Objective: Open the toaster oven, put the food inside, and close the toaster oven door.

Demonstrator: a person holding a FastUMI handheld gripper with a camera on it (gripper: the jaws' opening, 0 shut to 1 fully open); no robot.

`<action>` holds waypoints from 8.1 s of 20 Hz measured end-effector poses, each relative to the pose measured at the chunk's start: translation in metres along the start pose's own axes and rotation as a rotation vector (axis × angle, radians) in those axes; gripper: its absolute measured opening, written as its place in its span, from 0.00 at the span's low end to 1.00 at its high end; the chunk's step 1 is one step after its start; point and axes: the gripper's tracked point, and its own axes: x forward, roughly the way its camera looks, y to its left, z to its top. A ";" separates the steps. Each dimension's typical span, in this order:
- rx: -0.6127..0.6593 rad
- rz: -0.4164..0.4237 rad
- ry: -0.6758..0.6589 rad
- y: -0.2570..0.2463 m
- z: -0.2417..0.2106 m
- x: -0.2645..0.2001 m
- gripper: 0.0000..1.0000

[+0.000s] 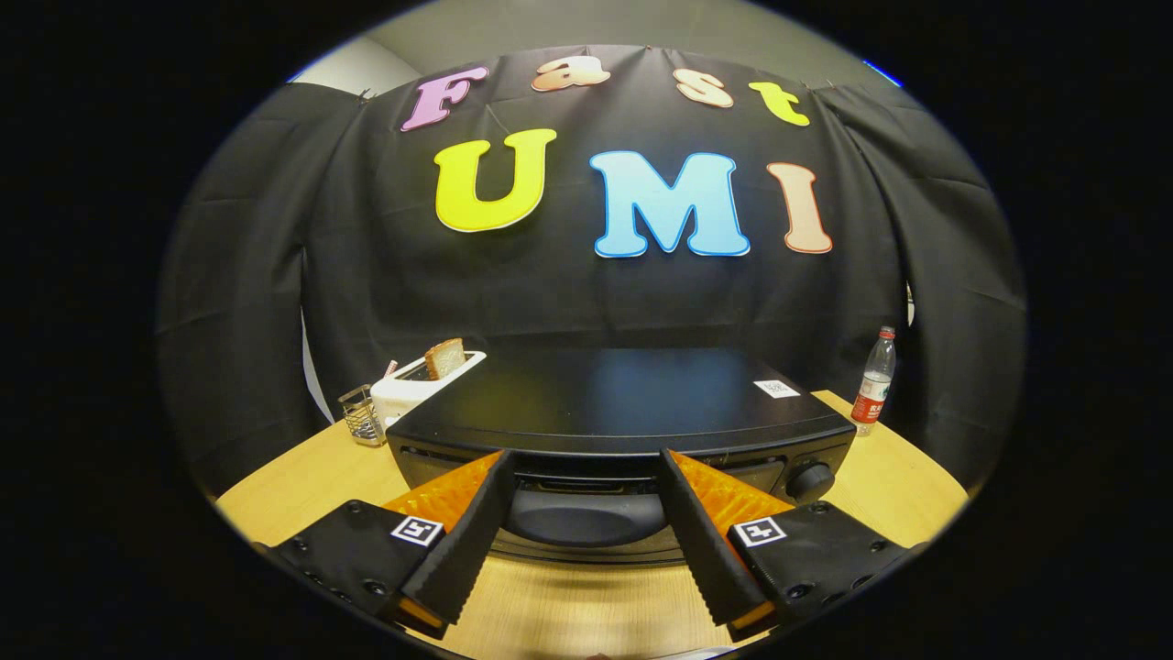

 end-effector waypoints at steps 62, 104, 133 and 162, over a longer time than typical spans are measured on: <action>0.314 0.328 0.907 -0.086 -0.153 -0.193 0.96; 0.612 0.464 1.108 -0.026 -0.167 -0.211 0.02; 1.204 0.027 0.669 0.018 -0.100 -0.086 0.02; 1.547 -0.205 0.335 -0.002 -0.079 0.035 0.12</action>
